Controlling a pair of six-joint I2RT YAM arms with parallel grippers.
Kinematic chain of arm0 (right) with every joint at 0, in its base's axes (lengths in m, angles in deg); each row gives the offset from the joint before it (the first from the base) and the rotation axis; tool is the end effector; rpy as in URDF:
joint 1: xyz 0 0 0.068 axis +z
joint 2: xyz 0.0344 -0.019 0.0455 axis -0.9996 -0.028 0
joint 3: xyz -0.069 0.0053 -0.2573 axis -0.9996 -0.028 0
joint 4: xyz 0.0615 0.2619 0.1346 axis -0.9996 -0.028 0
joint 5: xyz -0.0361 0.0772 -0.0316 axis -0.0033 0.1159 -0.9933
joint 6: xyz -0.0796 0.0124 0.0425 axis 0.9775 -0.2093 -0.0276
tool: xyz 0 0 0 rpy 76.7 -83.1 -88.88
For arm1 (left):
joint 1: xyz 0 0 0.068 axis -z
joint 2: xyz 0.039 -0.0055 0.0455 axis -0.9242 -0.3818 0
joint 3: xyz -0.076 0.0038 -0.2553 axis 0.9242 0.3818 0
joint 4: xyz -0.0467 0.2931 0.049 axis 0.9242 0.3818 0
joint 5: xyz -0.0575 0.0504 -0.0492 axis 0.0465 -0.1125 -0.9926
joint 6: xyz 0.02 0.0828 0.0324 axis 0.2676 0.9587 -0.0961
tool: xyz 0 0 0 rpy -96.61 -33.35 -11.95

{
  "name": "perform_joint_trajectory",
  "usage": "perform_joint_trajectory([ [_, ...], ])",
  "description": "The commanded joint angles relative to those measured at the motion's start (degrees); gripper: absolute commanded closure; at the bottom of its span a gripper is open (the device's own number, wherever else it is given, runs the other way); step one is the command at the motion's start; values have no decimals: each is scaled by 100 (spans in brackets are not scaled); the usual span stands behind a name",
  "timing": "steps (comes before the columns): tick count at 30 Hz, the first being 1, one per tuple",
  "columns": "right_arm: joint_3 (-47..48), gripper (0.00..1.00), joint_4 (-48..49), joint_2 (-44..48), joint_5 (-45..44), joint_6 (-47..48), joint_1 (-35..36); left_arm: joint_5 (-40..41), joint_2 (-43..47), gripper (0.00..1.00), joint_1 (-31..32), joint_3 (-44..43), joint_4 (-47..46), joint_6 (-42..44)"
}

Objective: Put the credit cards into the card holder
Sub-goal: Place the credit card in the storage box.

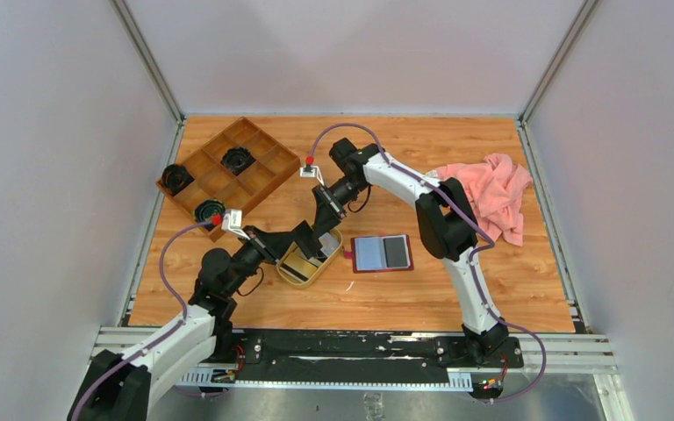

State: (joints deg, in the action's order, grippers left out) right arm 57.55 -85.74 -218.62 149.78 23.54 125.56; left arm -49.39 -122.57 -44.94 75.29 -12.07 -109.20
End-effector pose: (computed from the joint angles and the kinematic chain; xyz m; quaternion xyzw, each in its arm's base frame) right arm 0.3540 0.3664 0.1740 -0.4762 0.6395 0.6019 0.0454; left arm 0.2117 -0.1058 0.1463 -0.0854 0.6946 -0.4703 0.5377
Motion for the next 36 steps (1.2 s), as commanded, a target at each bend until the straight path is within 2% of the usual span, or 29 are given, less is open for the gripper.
perform_joint_trajectory([
  [1,95,63,-179,313,264,305,-84,-839,-563,100,-145,909,-1305,68],
  [10,44,74,-258,440,670,434,-318,-1079,-666,100,-269,914,-1464,46],
  [36,22,83,-414,344,682,574,-293,-1187,-727,100,-363,915,-1503,8],
])
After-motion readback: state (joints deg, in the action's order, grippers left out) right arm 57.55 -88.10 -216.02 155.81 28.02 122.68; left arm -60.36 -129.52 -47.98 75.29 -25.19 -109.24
